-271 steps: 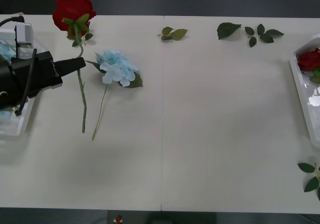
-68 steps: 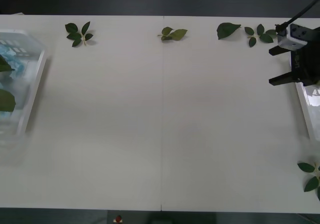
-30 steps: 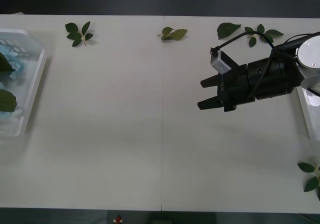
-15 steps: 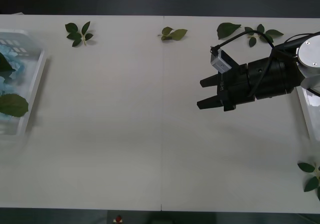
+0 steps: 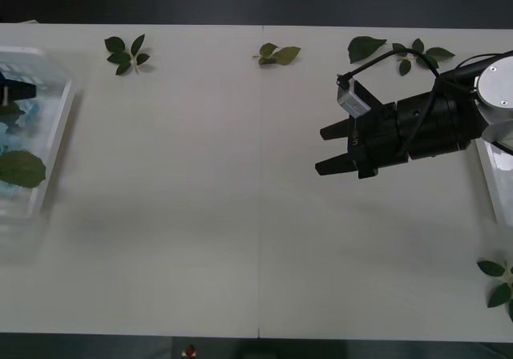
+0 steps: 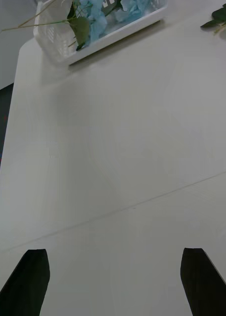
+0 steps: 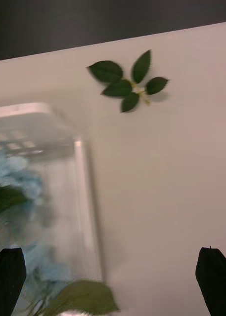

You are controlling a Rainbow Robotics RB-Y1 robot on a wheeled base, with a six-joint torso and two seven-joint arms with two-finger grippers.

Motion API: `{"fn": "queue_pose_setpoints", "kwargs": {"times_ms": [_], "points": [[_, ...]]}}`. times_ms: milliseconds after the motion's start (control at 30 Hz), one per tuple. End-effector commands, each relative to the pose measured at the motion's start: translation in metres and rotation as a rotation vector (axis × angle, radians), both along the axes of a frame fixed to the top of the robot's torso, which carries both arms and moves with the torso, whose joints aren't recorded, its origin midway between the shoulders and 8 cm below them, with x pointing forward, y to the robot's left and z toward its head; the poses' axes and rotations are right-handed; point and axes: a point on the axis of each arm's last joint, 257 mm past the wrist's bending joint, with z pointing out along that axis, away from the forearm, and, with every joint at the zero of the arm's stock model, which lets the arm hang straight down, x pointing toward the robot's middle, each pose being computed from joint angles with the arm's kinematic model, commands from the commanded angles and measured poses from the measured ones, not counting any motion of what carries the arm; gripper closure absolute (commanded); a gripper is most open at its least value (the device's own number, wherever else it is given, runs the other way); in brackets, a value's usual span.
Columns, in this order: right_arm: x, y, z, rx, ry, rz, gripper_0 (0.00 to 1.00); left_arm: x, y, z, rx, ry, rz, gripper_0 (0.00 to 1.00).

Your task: Put the red flowers into the right box and the blue flowers into the left box

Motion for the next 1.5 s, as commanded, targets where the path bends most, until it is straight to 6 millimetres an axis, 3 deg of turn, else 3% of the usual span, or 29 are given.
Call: {"fn": "queue_pose_setpoints", "kwargs": {"times_ms": [33,167,300,400,500,833,933,1100,1500], "points": [[0.006,0.0,0.026,0.001,-0.063,0.015,0.23,0.013,-0.053,0.0,-0.079,-0.042,-0.086,0.0],[0.006,0.0,0.026,0.001,-0.063,0.015,0.23,0.009,-0.112,-0.026,-0.17,-0.028,-0.2,0.0],[0.006,0.0,0.026,0.001,-0.063,0.015,0.19,-0.01,-0.171,-0.042,-0.303,-0.008,-0.339,0.0],[0.006,0.0,0.026,0.001,-0.063,0.015,0.18,-0.031,-0.204,-0.046,-0.406,0.004,-0.433,0.0],[0.006,0.0,0.026,0.001,-0.063,0.015,0.18,-0.049,-0.224,-0.045,-0.436,-0.002,-0.523,0.0],[0.006,0.0,0.026,0.001,-0.063,0.015,0.18,-0.091,-0.273,-0.04,-0.47,-0.013,-0.723,0.0],[0.006,0.0,0.026,0.001,-0.063,0.015,0.18,-0.112,-0.297,-0.051,-0.46,0.006,-0.802,0.0],[0.006,0.0,0.026,0.001,-0.063,0.015,0.18,-0.136,-0.32,-0.074,-0.473,0.03,-0.846,0.0],[0.006,0.0,0.026,0.001,-0.063,0.015,0.18,-0.144,-0.329,-0.076,-0.465,0.025,-0.874,0.0]]}}
